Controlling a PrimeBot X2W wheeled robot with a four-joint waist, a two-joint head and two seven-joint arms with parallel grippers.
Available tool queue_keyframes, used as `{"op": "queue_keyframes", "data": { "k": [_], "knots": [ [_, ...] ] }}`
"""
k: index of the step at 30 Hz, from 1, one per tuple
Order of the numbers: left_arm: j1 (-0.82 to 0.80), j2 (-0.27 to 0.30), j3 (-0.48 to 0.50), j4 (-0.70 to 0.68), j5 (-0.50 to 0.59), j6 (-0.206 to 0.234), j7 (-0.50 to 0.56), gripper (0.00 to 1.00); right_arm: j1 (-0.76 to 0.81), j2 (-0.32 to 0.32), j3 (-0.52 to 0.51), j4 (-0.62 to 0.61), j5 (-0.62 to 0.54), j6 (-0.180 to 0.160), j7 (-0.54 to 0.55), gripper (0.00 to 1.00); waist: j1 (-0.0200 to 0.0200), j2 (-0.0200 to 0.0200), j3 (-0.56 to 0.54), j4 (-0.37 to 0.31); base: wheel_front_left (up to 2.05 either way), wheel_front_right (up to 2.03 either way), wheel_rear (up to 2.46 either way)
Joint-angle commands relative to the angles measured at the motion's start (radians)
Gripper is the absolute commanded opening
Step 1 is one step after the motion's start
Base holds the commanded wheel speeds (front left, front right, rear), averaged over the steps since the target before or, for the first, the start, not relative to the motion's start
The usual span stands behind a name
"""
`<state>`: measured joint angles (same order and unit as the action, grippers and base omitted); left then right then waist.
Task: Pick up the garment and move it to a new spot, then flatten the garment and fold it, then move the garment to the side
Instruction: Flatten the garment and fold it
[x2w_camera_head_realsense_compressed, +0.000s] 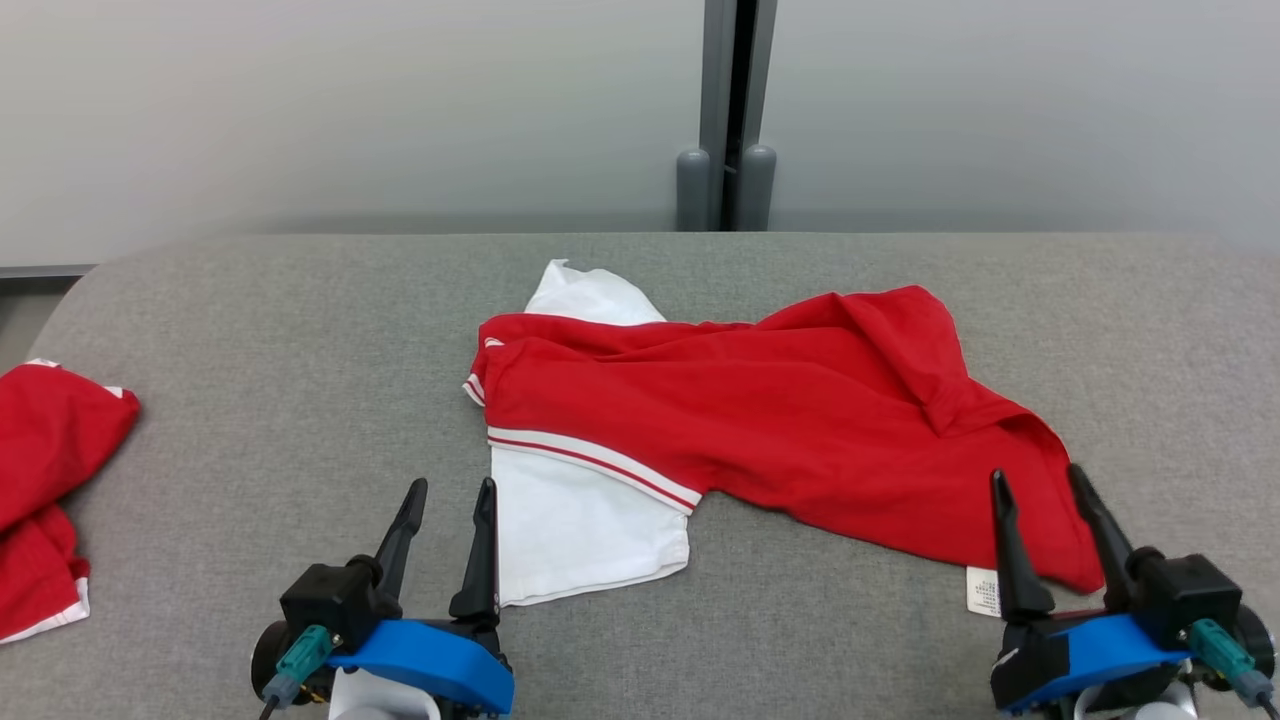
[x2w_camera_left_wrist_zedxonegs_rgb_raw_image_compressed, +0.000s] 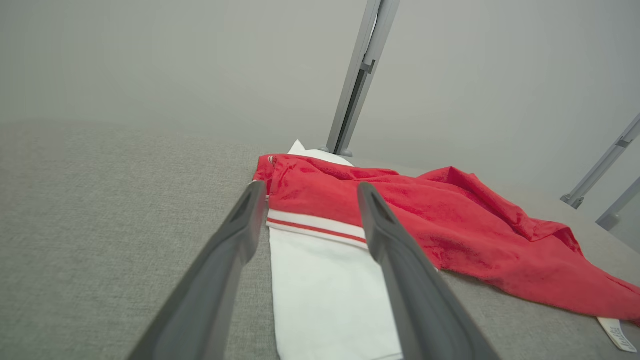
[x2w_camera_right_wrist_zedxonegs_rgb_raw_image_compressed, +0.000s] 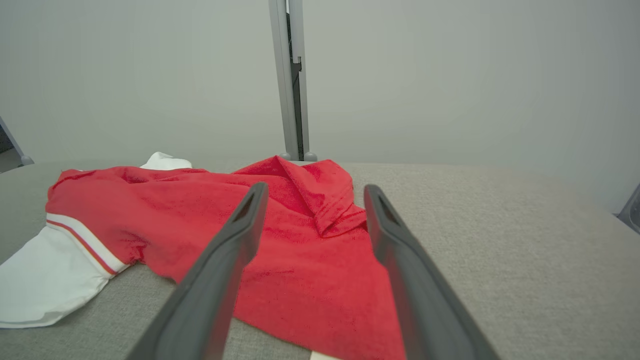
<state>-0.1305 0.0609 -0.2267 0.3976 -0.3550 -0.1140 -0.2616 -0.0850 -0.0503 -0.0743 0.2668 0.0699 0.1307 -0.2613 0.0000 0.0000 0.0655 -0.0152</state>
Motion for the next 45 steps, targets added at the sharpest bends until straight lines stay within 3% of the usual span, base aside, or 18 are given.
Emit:
{"op": "queue_keyframes", "data": {
  "k": [1,10,45],
  "knots": [
    [0.008,0.000,-0.002,0.004,0.006,0.003,-0.005,1.00,0.022,0.000,0.006,0.008,0.008,0.000,-0.005,1.00,0.0000,0.0000,-0.005,0.005,0.00,0.00,0.00],
    [0.039,-0.008,0.030,0.018,0.011,0.027,-0.005,1.00,0.014,-0.001,0.029,0.051,0.020,0.000,-0.006,1.00,0.0000,0.0000,-0.008,0.011,0.00,0.00,0.00],
    [0.023,-0.011,0.072,0.003,0.012,0.042,-0.005,1.00,-0.012,-0.001,0.023,0.046,0.034,0.000,-0.006,1.00,0.0000,0.0000,0.014,0.002,0.00,0.00,0.00]
  ]
}}
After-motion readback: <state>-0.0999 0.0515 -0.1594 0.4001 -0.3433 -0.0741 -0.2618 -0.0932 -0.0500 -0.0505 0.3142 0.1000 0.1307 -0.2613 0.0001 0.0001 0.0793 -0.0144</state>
